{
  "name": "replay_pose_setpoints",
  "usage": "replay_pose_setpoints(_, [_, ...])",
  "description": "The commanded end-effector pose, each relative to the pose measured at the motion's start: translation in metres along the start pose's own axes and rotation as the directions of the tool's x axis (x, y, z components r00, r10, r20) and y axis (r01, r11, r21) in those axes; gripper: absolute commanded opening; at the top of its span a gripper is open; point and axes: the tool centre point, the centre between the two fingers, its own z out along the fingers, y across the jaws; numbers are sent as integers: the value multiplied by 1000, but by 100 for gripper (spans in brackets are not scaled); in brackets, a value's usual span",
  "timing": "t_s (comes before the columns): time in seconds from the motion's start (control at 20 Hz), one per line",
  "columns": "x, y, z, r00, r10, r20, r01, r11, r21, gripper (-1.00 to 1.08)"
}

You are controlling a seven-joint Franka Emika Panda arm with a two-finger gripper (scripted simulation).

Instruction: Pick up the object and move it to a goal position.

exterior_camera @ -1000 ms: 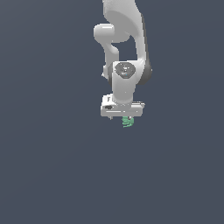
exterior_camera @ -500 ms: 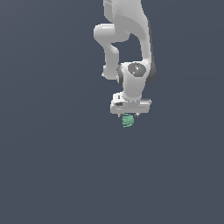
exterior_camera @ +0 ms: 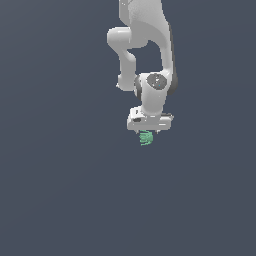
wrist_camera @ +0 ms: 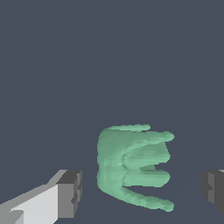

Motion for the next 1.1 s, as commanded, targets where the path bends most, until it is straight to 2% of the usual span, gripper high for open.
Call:
replay_pose_setpoints(0.0, [-1, 0, 9, 1000, 0, 1, 0, 1000, 0, 100])
replay_pose_setpoints(0.3, [-2, 0, 36, 1000, 0, 0, 0, 1000, 0, 100])
replay_pose_setpoints(0.55, [-1, -1, 43, 1000, 0, 0, 0, 1000, 0, 100])
replay_pose_setpoints(0.6, [-1, -1, 43, 1000, 0, 0, 0, 1000, 0, -100])
replay_pose_setpoints(1.05, [-1, -1, 43, 1000, 0, 0, 0, 1000, 0, -100])
